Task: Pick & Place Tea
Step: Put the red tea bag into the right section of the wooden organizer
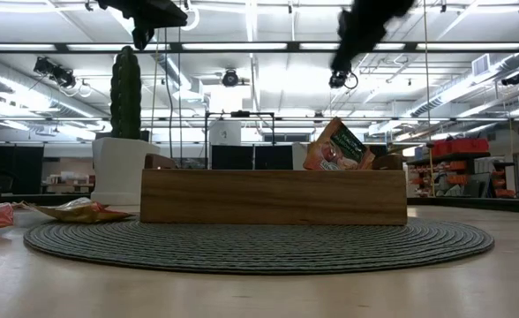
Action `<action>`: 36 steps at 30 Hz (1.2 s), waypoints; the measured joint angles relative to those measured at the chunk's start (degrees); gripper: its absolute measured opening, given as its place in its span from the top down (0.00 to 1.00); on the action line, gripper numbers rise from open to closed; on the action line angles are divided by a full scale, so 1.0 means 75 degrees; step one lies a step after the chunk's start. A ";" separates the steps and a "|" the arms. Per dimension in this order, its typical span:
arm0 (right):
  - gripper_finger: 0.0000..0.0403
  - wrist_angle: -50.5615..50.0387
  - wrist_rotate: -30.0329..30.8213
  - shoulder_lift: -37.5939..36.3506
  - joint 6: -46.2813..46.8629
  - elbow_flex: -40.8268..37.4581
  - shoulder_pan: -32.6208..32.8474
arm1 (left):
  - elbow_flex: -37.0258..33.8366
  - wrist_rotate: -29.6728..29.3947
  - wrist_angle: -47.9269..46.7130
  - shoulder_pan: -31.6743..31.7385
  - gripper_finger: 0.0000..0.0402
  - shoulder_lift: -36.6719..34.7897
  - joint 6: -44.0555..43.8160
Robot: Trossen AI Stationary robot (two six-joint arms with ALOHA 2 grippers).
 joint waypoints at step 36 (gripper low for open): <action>0.96 0.1362 -0.0320 0.0085 -0.0990 -0.1540 -0.0650 | 0.0000 -0.0195 -0.0035 0.0002 0.86 0.0044 -0.0512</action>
